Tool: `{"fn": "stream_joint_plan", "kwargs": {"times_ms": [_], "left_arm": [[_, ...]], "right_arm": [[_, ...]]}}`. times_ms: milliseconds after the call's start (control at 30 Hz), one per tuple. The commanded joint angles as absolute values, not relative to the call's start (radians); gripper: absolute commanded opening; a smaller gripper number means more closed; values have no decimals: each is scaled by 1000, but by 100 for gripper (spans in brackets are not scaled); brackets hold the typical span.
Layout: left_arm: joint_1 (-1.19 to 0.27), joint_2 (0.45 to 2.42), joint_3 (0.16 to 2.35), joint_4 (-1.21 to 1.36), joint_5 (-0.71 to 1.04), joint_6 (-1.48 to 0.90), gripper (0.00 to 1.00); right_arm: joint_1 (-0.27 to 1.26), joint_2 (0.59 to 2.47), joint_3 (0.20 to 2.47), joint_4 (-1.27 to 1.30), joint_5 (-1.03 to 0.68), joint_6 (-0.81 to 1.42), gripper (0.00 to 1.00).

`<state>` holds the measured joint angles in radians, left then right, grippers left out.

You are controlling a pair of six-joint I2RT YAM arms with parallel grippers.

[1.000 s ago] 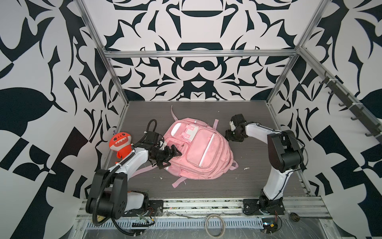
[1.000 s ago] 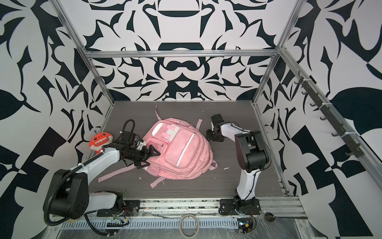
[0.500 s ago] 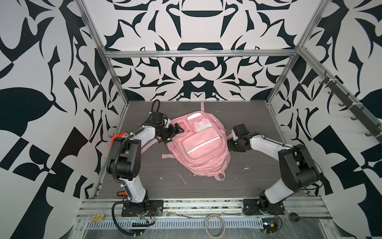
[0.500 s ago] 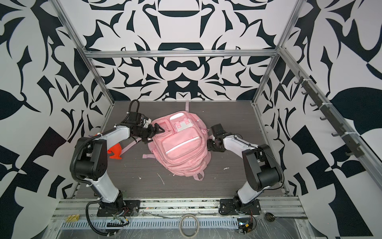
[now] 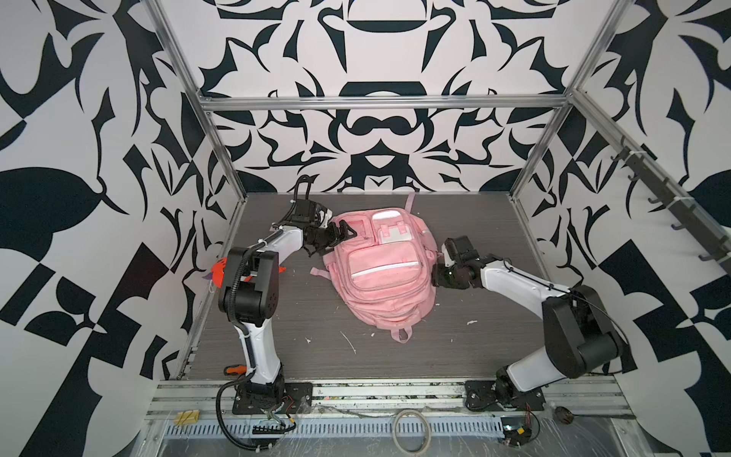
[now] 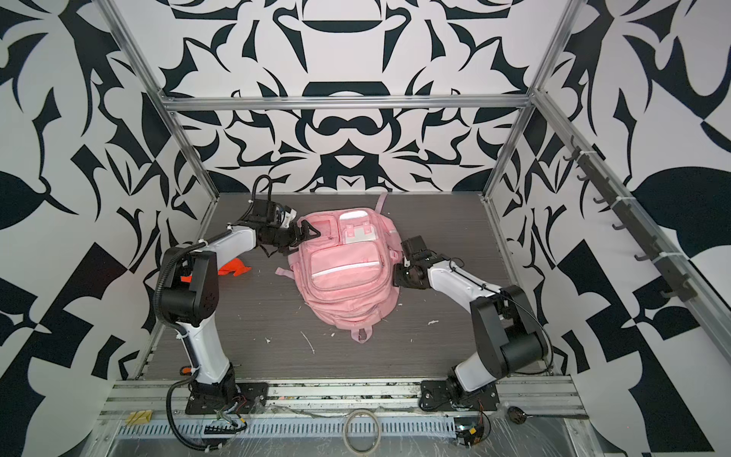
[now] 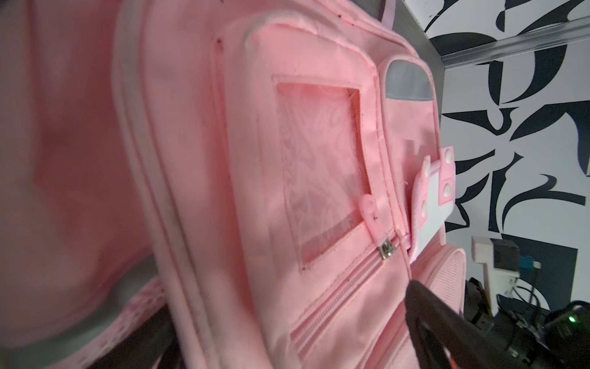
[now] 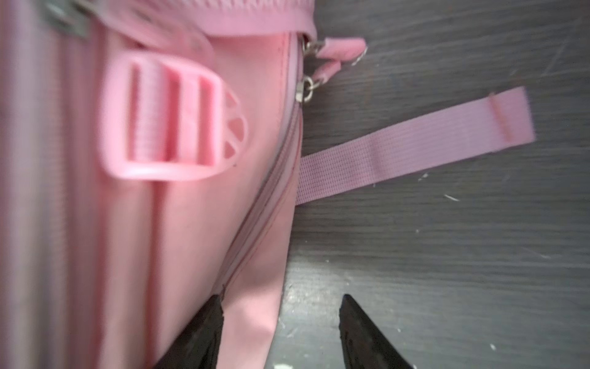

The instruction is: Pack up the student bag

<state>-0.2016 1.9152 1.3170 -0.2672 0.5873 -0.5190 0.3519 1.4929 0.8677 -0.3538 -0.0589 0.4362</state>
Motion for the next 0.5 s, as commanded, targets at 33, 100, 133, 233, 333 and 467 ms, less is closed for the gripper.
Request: {"fn": "stream_joint_plan", "kwargs": {"times_ms": [33, 100, 133, 233, 333, 467], "left_arm": [[-209, 1814, 1276, -313, 610, -488, 99], [-209, 1772, 1257, -343, 597, -461, 99], [-210, 1747, 1246, -366, 581, -442, 99], [-212, 1649, 1206, -448, 489, -367, 99], [-210, 1524, 1136, -488, 356, -308, 99], [-208, 1329, 1002, -425, 192, -300, 99]], "right_arm": [[361, 1414, 825, -350, -71, 473, 60], [362, 1390, 812, -356, -68, 482, 60], [362, 1373, 806, -357, -66, 486, 61], [361, 1307, 793, -356, -51, 487, 62], [360, 1204, 771, -335, 4, 460, 69], [346, 1038, 733, -318, 162, 389, 99]]}}
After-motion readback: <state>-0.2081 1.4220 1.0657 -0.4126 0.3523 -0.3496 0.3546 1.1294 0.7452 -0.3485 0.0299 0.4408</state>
